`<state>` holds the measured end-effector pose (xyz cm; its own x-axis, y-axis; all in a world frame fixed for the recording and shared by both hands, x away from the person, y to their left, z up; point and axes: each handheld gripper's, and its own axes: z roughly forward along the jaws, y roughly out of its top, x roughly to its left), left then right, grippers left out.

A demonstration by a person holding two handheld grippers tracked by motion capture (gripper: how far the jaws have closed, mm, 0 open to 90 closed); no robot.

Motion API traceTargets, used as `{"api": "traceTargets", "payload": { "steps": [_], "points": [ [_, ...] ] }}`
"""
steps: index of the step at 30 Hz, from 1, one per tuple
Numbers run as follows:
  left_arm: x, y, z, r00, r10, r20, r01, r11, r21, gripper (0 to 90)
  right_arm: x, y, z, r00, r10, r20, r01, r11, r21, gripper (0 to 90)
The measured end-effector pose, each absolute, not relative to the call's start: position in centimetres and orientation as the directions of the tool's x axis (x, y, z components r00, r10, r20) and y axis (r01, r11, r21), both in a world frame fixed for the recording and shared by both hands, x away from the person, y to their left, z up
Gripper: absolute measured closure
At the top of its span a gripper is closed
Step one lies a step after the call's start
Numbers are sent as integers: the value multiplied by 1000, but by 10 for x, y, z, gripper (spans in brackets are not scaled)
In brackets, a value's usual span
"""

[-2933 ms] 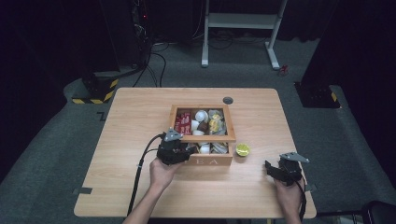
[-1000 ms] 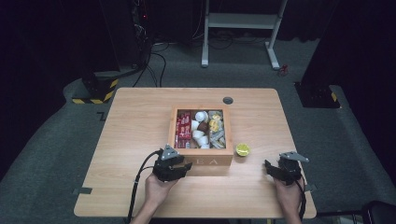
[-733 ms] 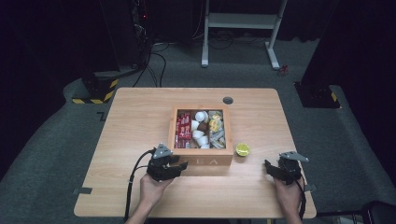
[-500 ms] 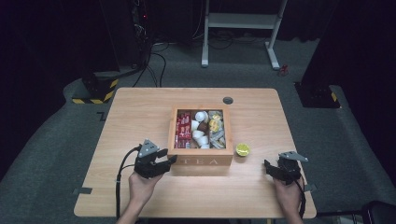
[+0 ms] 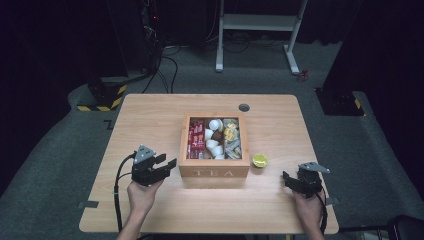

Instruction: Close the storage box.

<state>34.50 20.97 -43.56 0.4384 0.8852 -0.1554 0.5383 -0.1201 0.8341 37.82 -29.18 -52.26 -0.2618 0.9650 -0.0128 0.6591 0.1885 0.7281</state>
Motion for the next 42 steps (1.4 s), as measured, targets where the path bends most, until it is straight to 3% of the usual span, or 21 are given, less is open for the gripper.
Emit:
{"api": "traceTargets", "payload": {
  "steps": [19, 42],
  "points": [
    [341, 257, -453, 307, 939, -153, 572, -54, 818, 519, 378, -292, -523, -262, 965, -13, 659, 189, 728, 325],
    [360, 266, -490, 200, 969, -148, 616, -6, 788, 489, 378, -292, -523, -257, 966, -15, 659, 187, 729, 326]
  ]
}}
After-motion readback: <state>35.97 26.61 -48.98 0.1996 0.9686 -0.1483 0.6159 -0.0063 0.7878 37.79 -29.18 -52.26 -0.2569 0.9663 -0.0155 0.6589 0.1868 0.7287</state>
